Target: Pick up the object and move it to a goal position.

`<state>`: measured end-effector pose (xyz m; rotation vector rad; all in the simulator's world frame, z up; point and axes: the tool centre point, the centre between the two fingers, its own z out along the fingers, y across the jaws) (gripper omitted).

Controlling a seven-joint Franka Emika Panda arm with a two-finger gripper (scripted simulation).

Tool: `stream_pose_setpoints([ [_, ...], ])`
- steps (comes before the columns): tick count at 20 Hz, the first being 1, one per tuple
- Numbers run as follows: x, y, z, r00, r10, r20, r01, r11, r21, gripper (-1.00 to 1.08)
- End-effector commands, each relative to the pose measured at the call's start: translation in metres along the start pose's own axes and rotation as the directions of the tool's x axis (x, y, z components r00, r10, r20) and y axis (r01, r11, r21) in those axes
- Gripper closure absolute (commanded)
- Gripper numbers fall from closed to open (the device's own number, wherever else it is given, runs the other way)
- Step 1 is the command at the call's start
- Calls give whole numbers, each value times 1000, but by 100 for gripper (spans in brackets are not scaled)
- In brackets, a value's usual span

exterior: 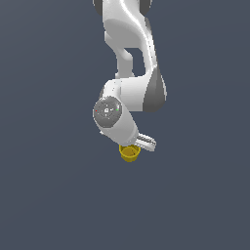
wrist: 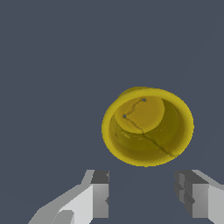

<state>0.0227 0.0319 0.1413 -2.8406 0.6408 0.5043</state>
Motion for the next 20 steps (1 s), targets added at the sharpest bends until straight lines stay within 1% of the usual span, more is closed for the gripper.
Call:
stream_pose_setpoints([
  [1, 5, -2, 3, 996, 69, 52, -71, 997, 28, -20],
  [5, 15, -4, 8, 974, 180, 139, -190, 980, 66, -20],
  [9, 24, -6, 14, 929, 287, 232, -315, 944, 94, -20],
  [14, 35, -7, 22, 852, 397, 341, -456, 883, 110, -20],
  [20, 46, -6, 33, 741, 495, 454, -598, 794, 109, -20],
])
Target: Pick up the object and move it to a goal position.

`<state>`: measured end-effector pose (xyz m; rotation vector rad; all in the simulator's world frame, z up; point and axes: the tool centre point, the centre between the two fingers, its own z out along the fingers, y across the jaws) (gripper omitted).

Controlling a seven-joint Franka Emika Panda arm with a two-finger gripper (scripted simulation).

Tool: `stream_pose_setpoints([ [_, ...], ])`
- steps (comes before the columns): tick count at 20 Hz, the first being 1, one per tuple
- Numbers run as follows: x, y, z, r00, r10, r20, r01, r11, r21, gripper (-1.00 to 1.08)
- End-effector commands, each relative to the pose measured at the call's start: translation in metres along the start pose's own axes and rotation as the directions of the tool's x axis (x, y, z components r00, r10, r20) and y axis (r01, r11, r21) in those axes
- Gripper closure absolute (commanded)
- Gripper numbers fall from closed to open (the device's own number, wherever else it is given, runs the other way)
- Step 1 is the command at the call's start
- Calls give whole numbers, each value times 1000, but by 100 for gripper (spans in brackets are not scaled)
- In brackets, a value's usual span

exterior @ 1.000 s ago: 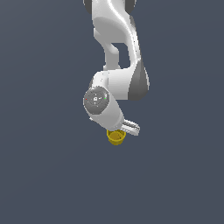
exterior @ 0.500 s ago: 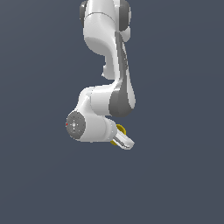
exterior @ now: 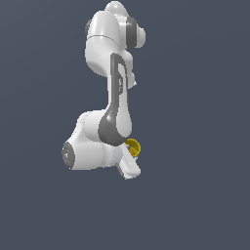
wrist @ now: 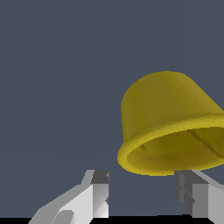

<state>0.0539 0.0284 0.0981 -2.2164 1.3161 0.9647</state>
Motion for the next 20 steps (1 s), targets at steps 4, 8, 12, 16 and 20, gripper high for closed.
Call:
stream_pose_setpoints([
  [4, 11, -3, 5, 987, 129, 93, -134, 990, 50, -20],
  [8, 17, -5, 9, 969, 197, 146, -210, 975, 73, -20],
  [12, 21, -5, 12, 953, 242, 183, -261, 961, 87, -20],
  [16, 23, -5, 14, 945, 261, 199, -284, 954, 93, -20],
  [20, 23, -5, 14, 944, 262, 199, -285, 954, 93, 108],
])
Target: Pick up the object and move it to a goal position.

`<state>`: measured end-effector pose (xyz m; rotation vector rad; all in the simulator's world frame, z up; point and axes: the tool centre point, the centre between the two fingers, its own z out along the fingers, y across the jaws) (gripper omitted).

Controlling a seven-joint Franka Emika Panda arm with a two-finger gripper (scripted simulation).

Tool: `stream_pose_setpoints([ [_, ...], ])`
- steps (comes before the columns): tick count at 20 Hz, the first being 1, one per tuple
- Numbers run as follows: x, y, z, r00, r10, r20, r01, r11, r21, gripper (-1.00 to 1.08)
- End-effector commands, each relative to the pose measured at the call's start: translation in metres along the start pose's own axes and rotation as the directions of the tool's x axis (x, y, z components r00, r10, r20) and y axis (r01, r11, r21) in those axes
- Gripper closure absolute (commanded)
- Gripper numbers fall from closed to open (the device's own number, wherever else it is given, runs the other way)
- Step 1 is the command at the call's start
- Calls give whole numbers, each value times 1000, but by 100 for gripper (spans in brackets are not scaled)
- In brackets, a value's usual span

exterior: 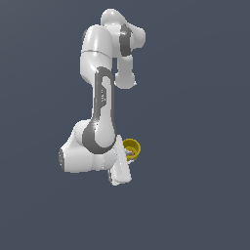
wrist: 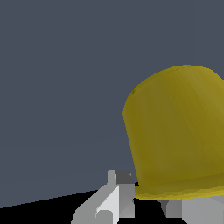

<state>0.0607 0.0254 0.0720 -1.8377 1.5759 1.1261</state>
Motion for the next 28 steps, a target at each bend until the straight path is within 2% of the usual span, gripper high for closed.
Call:
stream_pose_setpoints([
  [1, 0, 0, 0, 1000, 1, 1, -1, 1000, 1, 108],
  [10, -1, 0, -1, 1000, -2, 0, 2, 1000, 1, 108],
  [16, -14, 4, -25, 999, -41, -8, 41, 999, 12, 108],
  [23, -49, 19, -91, 988, -154, -33, 155, 987, 42, 108],
  [28, -88, 42, -162, 960, -273, -64, 277, 958, 71, 108],
])
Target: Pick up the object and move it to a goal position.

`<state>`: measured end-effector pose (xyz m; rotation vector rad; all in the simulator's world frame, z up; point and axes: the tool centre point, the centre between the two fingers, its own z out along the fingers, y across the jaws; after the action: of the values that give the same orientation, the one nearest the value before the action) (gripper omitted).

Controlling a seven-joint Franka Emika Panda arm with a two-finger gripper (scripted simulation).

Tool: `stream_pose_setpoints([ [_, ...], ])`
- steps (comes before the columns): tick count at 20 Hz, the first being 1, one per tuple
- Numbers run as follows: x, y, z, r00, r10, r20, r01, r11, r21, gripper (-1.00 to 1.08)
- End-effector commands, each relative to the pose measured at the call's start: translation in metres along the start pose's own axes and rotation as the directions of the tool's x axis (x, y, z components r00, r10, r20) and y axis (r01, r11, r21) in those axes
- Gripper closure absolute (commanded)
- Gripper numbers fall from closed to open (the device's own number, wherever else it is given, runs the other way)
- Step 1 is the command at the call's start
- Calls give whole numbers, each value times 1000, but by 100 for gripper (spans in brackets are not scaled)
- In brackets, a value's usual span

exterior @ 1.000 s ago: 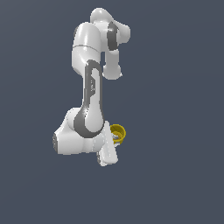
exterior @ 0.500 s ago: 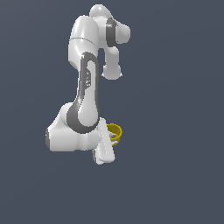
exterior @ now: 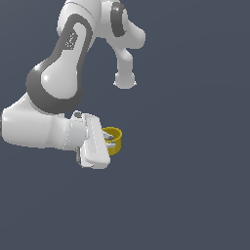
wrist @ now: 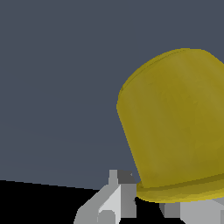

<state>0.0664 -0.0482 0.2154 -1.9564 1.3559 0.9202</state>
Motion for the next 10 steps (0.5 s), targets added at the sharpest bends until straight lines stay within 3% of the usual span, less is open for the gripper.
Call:
stream_pose_setpoints([
  [1, -21, 6, -38, 998, -64, -15, 65, 998, 19, 108],
  [10, -82, 37, -150, 965, -254, -58, 258, 964, 67, 108],
])
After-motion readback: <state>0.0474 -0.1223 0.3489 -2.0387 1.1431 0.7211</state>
